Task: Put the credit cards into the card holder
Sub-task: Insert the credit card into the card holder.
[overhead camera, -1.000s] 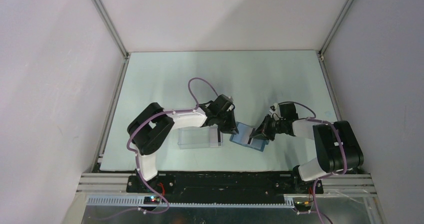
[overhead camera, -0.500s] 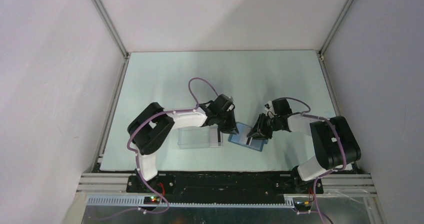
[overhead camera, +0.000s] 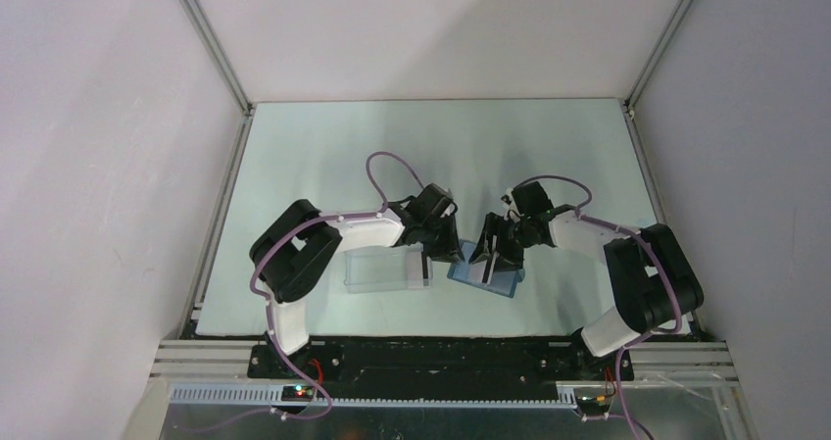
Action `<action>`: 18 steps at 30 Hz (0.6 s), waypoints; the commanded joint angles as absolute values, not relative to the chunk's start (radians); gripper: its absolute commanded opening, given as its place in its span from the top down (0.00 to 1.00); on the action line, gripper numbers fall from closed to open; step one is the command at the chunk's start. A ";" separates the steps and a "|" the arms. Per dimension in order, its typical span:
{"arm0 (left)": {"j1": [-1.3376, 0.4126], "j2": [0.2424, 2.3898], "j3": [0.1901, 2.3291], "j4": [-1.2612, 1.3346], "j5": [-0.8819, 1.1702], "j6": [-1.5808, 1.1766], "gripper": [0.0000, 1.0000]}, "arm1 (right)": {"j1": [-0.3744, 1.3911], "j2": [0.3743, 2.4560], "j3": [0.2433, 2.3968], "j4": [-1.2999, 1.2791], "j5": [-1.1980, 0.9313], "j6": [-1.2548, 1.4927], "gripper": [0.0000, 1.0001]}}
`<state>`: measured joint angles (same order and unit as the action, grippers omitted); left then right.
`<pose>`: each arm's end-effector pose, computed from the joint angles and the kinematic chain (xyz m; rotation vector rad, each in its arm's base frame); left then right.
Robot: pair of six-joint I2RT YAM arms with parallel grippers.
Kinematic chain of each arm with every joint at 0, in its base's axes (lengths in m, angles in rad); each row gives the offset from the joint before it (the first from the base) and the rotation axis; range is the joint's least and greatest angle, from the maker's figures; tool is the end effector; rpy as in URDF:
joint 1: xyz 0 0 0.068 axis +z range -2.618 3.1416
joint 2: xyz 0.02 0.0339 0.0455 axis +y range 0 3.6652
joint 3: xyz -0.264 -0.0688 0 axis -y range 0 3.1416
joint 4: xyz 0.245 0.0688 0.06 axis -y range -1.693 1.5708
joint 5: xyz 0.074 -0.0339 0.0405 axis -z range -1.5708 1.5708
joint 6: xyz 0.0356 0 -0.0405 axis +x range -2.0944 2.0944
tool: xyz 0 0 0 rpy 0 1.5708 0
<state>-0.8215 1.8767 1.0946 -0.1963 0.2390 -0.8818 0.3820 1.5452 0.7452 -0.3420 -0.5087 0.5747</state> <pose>0.2501 -0.2812 0.1451 0.0181 2.8007 -0.8640 0.2447 0.1170 0.1479 0.1134 2.8483 0.9421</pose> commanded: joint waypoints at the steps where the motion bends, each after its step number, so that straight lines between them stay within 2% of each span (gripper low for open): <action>1: -0.810 1.897 1.112 -0.236 0.204 -0.848 0.73 | 0.393 1.595 0.765 -0.372 -0.449 0.551 0.36; 7: -0.811 1.896 1.110 -0.235 0.209 -0.848 0.75 | 0.400 1.637 0.793 -0.342 -0.509 0.571 0.47; 14: -0.811 1.902 1.110 -0.236 0.230 -0.852 0.76 | 0.398 1.671 0.796 -0.274 -0.588 0.613 0.52; 18: -0.811 1.900 1.110 -0.233 0.234 -0.853 0.80 | 0.387 1.701 0.799 -0.244 -0.625 0.627 0.68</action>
<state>-0.8104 1.8816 1.0962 -0.2146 0.2394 -0.8803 0.3752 1.6482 0.7841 -0.3408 -0.5667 0.6025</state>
